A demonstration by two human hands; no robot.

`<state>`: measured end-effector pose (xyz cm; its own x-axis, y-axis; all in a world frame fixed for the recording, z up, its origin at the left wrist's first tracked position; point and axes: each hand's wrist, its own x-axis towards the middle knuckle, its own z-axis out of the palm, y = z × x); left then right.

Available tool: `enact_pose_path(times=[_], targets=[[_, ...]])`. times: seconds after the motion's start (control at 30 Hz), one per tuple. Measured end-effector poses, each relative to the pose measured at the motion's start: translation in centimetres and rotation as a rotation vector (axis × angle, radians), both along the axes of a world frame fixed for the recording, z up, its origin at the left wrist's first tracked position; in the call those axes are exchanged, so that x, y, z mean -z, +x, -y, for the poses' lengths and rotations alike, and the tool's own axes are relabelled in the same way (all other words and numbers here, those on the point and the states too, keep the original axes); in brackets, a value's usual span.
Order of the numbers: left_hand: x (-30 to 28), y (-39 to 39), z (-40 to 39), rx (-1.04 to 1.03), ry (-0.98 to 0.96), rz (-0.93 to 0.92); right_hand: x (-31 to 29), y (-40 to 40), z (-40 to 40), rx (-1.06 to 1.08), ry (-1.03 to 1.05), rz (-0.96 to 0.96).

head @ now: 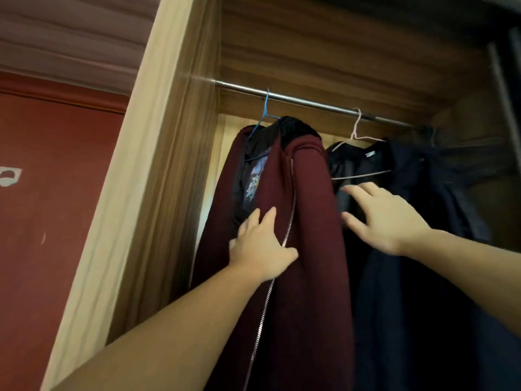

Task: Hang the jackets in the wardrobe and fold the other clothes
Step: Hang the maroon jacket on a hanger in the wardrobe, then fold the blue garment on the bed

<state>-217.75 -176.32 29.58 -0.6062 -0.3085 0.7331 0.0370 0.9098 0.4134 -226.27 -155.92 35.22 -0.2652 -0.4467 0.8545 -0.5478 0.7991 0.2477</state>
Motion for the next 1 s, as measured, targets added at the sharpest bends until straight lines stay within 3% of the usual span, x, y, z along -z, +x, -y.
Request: enact_pose_path(times=[0.17,0.27,0.43,0.57,0.77,1.0], targets=[[0.4,2.1,-6.5,0.080,-0.329,-0.222,5.1,4.0,-8.7,0.227,0.131,0.128],[1.3,3.1,-12.3,0.173,-0.539,-0.129,7.3,7.9,-15.1,0.275,0.097,0.200],[5.3,5.2,-22.6,0.370,-0.603,0.108,11.8,16.1,-27.3,0.499,0.055,0.303],[9.6,8.5,-31.8,0.552,-0.654,0.245,16.4,25.7,-37.1,0.715,-0.073,0.433],[17.0,15.0,-45.5,0.939,-0.651,0.300,24.8,43.4,-48.1,1.064,-0.331,0.610],[29.7,25.4,-55.0,1.398,-0.776,0.367,35.7,61.7,-48.9,1.399,-0.743,0.647]])
